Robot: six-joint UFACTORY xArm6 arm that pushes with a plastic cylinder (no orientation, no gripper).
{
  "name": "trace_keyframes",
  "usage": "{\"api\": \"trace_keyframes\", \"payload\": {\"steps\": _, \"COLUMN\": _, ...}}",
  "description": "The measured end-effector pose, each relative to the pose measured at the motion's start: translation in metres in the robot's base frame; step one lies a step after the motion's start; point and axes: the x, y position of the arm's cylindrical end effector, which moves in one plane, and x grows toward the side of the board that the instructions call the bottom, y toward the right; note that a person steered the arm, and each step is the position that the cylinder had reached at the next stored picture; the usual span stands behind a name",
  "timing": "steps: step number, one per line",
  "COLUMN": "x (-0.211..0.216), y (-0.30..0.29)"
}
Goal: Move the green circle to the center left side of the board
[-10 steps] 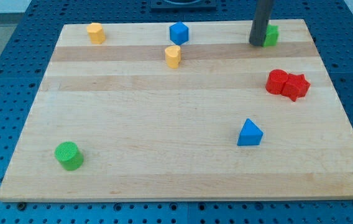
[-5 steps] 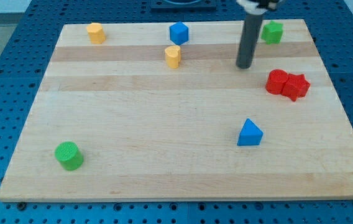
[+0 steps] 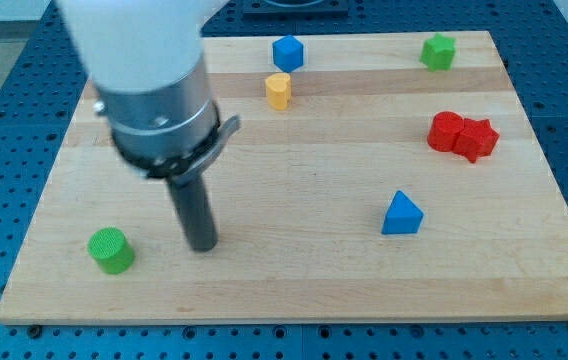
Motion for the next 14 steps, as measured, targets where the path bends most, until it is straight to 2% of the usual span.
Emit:
{"api": "trace_keyframes", "payload": {"steps": 1, "x": 0.039, "y": -0.03}}
{"api": "trace_keyframes", "payload": {"steps": 2, "x": 0.059, "y": -0.059}}
{"api": "trace_keyframes", "payload": {"steps": 6, "x": 0.004, "y": -0.094}}
{"api": "trace_keyframes", "payload": {"steps": 9, "x": -0.04, "y": -0.1}}
{"api": "trace_keyframes", "payload": {"steps": 12, "x": -0.066, "y": -0.088}}
{"api": "trace_keyframes", "payload": {"steps": 14, "x": -0.069, "y": -0.051}}
